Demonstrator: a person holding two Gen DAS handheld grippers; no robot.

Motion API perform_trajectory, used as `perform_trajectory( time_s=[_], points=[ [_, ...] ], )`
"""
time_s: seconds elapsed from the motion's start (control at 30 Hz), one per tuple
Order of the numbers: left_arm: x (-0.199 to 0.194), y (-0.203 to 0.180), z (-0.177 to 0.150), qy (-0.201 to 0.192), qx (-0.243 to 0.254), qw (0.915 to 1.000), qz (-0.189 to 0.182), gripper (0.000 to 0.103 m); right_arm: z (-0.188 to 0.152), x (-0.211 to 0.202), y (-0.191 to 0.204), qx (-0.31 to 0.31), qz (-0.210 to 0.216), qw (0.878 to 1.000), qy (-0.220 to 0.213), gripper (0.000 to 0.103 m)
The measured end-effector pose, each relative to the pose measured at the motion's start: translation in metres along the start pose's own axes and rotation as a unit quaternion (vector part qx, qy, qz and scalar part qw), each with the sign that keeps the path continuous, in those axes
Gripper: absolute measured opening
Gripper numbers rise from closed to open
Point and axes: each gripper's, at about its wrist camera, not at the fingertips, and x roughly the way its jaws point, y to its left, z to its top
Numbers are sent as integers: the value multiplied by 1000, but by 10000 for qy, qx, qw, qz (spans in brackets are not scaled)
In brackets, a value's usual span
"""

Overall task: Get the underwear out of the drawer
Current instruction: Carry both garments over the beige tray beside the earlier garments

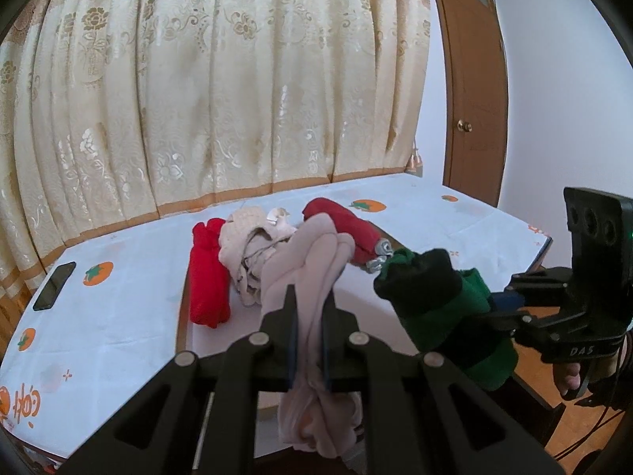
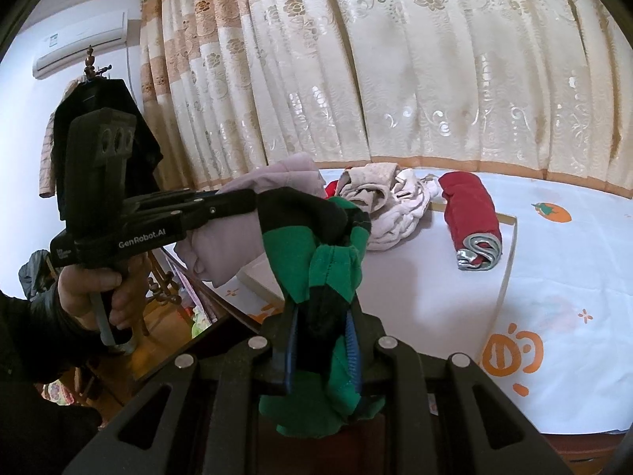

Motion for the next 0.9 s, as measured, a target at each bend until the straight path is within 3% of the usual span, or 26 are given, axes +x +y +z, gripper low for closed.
perform_trajectory(
  time_s=[0.9],
  points=[
    [12,5,31,-247,47,9996,115,6,39,4,-7,-141,-104,9995,-270,23]
  ],
)
